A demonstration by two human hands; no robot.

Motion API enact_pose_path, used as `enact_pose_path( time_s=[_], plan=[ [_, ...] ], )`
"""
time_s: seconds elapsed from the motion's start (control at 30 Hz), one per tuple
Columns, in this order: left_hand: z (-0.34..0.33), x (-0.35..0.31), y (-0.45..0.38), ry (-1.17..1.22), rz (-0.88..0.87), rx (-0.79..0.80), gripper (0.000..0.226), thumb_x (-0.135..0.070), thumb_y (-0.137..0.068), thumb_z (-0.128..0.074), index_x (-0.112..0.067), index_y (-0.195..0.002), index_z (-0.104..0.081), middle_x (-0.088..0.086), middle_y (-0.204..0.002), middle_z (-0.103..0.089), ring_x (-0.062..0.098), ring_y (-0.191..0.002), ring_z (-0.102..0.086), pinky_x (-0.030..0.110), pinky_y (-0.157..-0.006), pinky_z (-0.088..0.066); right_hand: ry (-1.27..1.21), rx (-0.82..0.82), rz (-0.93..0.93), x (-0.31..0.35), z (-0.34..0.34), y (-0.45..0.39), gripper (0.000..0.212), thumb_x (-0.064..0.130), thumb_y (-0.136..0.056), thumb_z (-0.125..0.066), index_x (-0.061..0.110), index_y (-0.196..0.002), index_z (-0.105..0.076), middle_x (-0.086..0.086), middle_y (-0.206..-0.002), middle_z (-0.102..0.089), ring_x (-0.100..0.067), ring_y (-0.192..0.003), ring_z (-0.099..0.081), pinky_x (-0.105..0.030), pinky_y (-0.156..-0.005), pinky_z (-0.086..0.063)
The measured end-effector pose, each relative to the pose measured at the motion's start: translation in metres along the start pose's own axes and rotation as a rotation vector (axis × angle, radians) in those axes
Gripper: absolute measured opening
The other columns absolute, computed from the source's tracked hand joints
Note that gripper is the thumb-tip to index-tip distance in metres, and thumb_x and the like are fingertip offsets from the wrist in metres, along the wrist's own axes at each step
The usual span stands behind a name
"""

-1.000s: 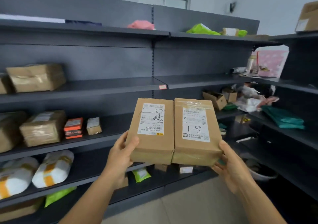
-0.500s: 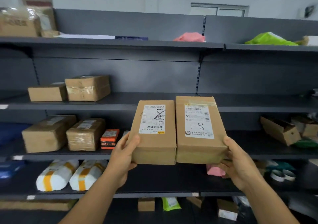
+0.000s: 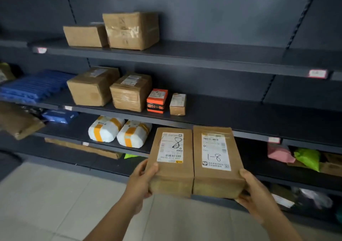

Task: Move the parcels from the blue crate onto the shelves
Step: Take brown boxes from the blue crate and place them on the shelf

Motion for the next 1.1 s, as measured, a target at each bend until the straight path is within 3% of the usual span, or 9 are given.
enact_pose_path(
  time_s=[0.17, 0.3, 0.43, 0.53, 0.63, 0.77, 0.87, 0.97, 1.1],
  plan=[
    [0.046, 0.031, -0.049, -0.062, 0.093, -0.026, 0.032, -0.042, -0.088, -0.063, -0.036, -0.119, -0.056, 0.001, -0.112, -0.065, 0.026, -0.099, -0.063, 0.039, -0.077, -0.05, 0.012, -0.044, -0.103, -0.049, -0.052, -0.035, 0.018, 0.035, -0.094, -0.056, 0.021, -0.105, -0.06, -0.007, -0.097, -0.066, -0.026, -0.088, -0.061, -0.036, -0.068, -0.047],
    [0.069, 0.044, -0.094, -0.088, 0.132, -0.025, 0.026, -0.042, -0.089, -0.062, -0.039, -0.114, -0.056, 0.001, -0.112, -0.065, 0.026, -0.098, -0.063, 0.039, -0.078, -0.049, -0.021, -0.066, -0.165, -0.083, -0.083, -0.074, 0.027, 0.037, -0.092, -0.058, 0.021, -0.113, -0.057, -0.004, -0.099, -0.064, -0.025, -0.092, -0.06, -0.042, -0.084, -0.046],
    [0.08, 0.062, -0.141, -0.078, 0.16, -0.039, 0.025, -0.04, -0.09, -0.062, -0.035, -0.114, -0.058, 0.002, -0.11, -0.067, 0.025, -0.096, -0.062, 0.034, -0.073, -0.046, -0.059, -0.076, -0.197, -0.112, -0.107, -0.121, 0.034, 0.038, -0.09, -0.06, 0.023, -0.12, -0.057, 0.0, -0.1, -0.062, -0.022, -0.093, -0.058, -0.043, -0.086, -0.044],
    [0.083, 0.078, -0.182, -0.057, 0.183, -0.051, 0.03, -0.04, -0.088, -0.063, -0.034, -0.117, -0.058, 0.003, -0.111, -0.067, 0.027, -0.098, -0.062, 0.036, -0.075, -0.046, -0.053, -0.073, -0.217, -0.129, -0.12, -0.164, 0.039, 0.039, -0.089, -0.061, 0.024, -0.125, -0.057, -0.002, -0.109, -0.063, -0.026, -0.105, -0.058, -0.044, -0.091, -0.044],
    [0.081, 0.091, -0.225, -0.035, 0.179, -0.063, 0.027, -0.037, -0.09, -0.061, -0.033, -0.116, -0.059, 0.002, -0.11, -0.068, 0.026, -0.098, -0.062, 0.039, -0.08, -0.048, -0.027, -0.054, -0.215, -0.135, -0.131, -0.21, 0.033, 0.039, -0.089, -0.061, 0.023, -0.118, -0.058, -0.008, -0.114, -0.062, -0.028, -0.108, -0.057, -0.045, -0.093, -0.045],
    [0.067, 0.101, -0.285, -0.011, 0.144, -0.066, 0.024, -0.034, -0.092, -0.059, -0.031, -0.115, -0.06, 0.001, -0.109, -0.067, 0.021, -0.093, -0.063, 0.034, -0.072, -0.05, -0.026, -0.052, -0.17, -0.134, -0.142, -0.271, 0.012, 0.034, -0.09, -0.06, 0.026, -0.099, -0.061, -0.006, -0.107, -0.064, -0.025, -0.102, -0.059, -0.046, -0.092, -0.047],
    [0.057, 0.113, -0.332, 0.015, 0.147, -0.069, 0.039, -0.038, -0.09, -0.061, -0.029, -0.127, -0.054, 0.003, -0.115, -0.065, 0.025, -0.099, -0.064, 0.035, -0.069, -0.053, -0.002, -0.043, -0.126, -0.131, -0.149, -0.317, 0.017, 0.036, -0.09, -0.06, 0.026, -0.103, -0.061, -0.008, -0.109, -0.064, -0.024, -0.101, -0.059, -0.043, -0.09, -0.047],
    [0.046, 0.117, -0.374, 0.02, 0.124, -0.077, 0.045, -0.04, -0.088, -0.063, -0.028, -0.131, -0.052, 0.005, -0.116, -0.065, 0.027, -0.101, -0.065, 0.041, -0.075, -0.056, 0.035, -0.033, -0.091, -0.127, -0.155, -0.358, 0.02, 0.039, -0.09, -0.058, 0.027, -0.106, -0.062, -0.008, -0.111, -0.064, -0.025, -0.104, -0.059, -0.041, -0.087, -0.048],
    [0.035, 0.107, -0.421, -0.022, 0.036, -0.116, 0.016, -0.034, -0.095, -0.056, -0.034, -0.111, -0.059, 0.003, -0.113, -0.063, 0.025, -0.103, -0.06, 0.043, -0.084, -0.053, 0.042, -0.03, -0.054, -0.125, -0.169, -0.405, 0.029, 0.046, -0.089, -0.058, 0.024, -0.107, -0.064, -0.007, -0.109, -0.066, -0.025, -0.101, -0.061, -0.038, -0.082, -0.049]
  ],
)
Point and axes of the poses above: each hand's wrist, its own y-axis away from the middle knuckle, its own z-axis out of the back of the hand, x = y × z, the point moved 10 cm from there along -y, towards the middle knuckle
